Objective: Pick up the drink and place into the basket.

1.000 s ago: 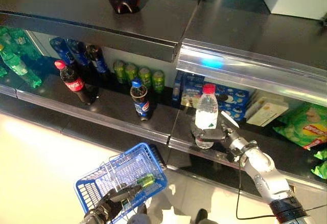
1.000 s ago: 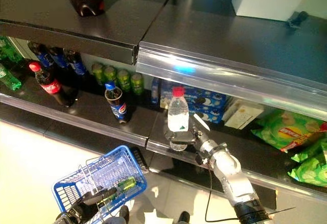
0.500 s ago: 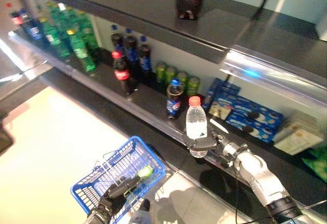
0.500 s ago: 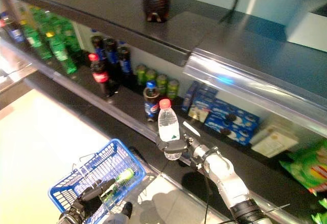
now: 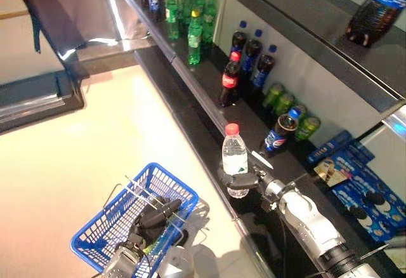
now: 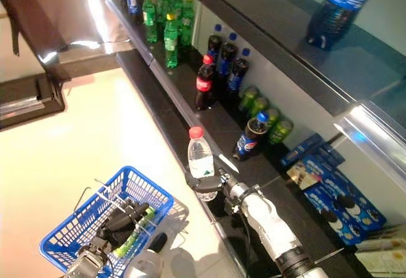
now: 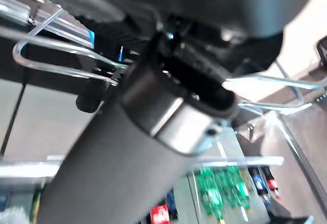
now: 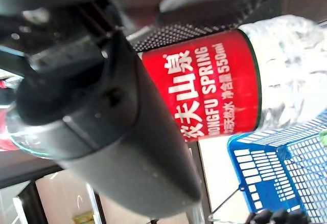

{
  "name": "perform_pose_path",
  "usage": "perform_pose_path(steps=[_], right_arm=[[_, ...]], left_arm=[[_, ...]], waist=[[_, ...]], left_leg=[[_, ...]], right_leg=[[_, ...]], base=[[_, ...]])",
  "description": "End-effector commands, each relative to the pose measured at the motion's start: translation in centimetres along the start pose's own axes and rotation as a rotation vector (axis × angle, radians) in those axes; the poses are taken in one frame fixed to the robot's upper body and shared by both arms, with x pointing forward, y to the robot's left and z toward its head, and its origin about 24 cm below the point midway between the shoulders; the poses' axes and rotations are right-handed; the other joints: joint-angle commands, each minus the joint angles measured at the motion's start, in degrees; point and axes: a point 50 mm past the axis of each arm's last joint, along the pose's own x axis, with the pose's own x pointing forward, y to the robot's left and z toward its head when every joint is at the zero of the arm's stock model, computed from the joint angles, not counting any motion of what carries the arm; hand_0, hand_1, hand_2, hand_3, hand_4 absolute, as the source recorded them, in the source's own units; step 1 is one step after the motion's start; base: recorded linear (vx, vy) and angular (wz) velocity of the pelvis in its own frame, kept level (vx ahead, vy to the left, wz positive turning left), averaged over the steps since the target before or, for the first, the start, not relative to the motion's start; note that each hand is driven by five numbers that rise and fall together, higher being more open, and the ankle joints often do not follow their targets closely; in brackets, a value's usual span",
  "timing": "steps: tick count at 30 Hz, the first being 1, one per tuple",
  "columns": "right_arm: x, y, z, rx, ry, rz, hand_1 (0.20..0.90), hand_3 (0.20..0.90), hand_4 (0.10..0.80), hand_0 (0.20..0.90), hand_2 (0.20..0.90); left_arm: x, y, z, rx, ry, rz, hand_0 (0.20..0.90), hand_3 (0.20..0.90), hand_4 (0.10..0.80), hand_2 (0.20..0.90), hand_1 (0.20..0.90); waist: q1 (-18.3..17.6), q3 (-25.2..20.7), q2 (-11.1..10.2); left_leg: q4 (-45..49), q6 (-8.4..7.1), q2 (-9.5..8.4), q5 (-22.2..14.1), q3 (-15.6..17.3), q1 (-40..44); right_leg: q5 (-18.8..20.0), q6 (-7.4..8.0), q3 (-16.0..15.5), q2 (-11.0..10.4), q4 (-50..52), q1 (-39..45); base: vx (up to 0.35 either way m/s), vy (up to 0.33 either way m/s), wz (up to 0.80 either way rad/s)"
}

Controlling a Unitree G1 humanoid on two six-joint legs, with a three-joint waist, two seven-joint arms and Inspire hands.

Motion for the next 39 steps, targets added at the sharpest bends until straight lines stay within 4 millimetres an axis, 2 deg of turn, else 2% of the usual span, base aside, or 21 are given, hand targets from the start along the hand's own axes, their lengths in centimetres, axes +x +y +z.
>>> perform_pose_path(steps=[1,6,18,26,32,39], right_arm=[[1.1,0.0,8.3,-0.048,-0.477,0.01,0.3,0.2,0.1,0.3,0.3],[1.1,0.4,9.1,-0.072,-0.522,0.013,0.3,0.2,0.1,0.3,0.3],[1.6,1.5,10.1,-0.129,-0.559,0.009,0.3,0.2,0.1,0.3,0.3],[1.9,2.1,9.9,-0.143,-0.55,-0.003,0.3,0.2,0.1,0.3,0.3],[2.1,2.9,9.8,-0.188,-0.541,0.007,0.3,0.2,0.1,0.3,0.3],[2.6,3.0,9.4,-0.226,-0.51,0.014,0.3,0.2,0.1,0.3,0.3]], left_arm=[[3.5,-10.5,6.7,0.093,-0.263,-0.57,0.3,0.2,0.1,0.3,0.3],[2.2,-14.0,7.6,0.135,-0.238,-0.751,0.3,0.2,0.1,0.3,0.3],[-0.6,-17.9,7.5,0.084,-0.137,-1.058,0.3,0.2,0.1,0.3,0.3],[-1.6,-19.8,6.5,0.053,-0.047,-1.21,0.3,0.2,0.1,0.3,0.3],[-2.0,-21.0,5.7,0.076,0.008,-1.31,0.3,0.2,0.1,0.3,0.3],[-2.7,-22.5,5.7,0.105,0.017,-1.413,0.3,0.2,0.1,0.3,0.3]], waist=[[-0.3,-6.2,0.7],[1.3,-6.0,0.6],[4.9,-5.7,-0.2],[6.1,-5.7,-0.6],[6.4,-5.5,-0.7],[6.0,-5.9,-0.8]], left_leg=[[0.3,1.76,-0.76,-3.1,2.9,4.5],[0.5,2.44,-1.65,-3.4,1.2,4.5],[0.4,2.81,-2.47,-3.5,-1.7,3.6],[0.3,2.76,-2.91,-3.4,-3.4,2.8],[0.4,2.67,-2.79,-3.7,-3.1,2.6],[0.4,2.65,-2.76,-3.7,-2.8,2.3]], right_leg=[[2.1,-5.74,4.7,2.9,6.1,-6.3],[2.3,-5.13,4.9,2.4,6.8,-6.3],[3.1,-4.17,3.2,1.4,6.5,-6.1],[3.3,-4.12,2.0,1.3,6.3,-6.2],[3.4,-4.0,1.5,1.3,6.4,-6.4],[3.4,-3.82,1.4,1.2,6.4,-6.7]], base=[[0.031,-0.02,0.28],[0.02,-0.031,0.11],[0.0,-0.015,0.06],[-0.01,-0.017,0.11],[-0.01,-0.004,0.03],[-0.008,0.002,0.04]])
